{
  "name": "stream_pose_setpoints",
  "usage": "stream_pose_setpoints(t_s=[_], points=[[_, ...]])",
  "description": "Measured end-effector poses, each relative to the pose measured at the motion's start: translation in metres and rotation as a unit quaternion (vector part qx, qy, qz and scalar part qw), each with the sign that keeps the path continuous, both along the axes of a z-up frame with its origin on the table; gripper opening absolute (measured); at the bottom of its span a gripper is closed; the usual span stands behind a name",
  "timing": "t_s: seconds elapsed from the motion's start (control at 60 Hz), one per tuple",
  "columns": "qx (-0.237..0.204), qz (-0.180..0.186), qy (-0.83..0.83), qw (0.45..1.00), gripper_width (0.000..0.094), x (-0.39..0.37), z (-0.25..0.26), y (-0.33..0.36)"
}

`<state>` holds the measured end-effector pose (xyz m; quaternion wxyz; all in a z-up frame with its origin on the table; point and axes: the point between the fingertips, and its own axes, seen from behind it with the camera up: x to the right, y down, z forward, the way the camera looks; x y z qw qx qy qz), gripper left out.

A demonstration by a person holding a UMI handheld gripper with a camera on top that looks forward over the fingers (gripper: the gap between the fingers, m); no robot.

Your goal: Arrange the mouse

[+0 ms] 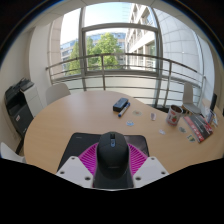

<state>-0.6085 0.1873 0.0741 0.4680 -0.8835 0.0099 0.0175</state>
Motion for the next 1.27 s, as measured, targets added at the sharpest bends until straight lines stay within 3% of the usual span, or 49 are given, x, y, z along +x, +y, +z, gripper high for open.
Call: stream_pose_setpoints(t_s=[0.133,0.283,0.317,0.383,0.417,0.817,1.267], points=[[-0.046,0.007,-0.006,0.999,0.0424,-0.026,-0.064,0.004],[-0.069,0.015,-0.016,0.997,0.0535,-0.032,-0.084,0.001],[-0.07,0.013,-0.02,0.997,0.0607,-0.032,-0.081,0.0],[-0.064,0.012,-0.019,0.998,0.0862,-0.034,-0.061,-0.005],[-0.058,0.009,-0.021,0.998,0.0825,-0.035,-0.05,-0.009],[0.002,0.005,-0.041,0.999,0.0842,-0.047,0.086,-0.106],[0.017,0.007,-0.046,0.999,0.0842,-0.045,0.116,-0.206]])
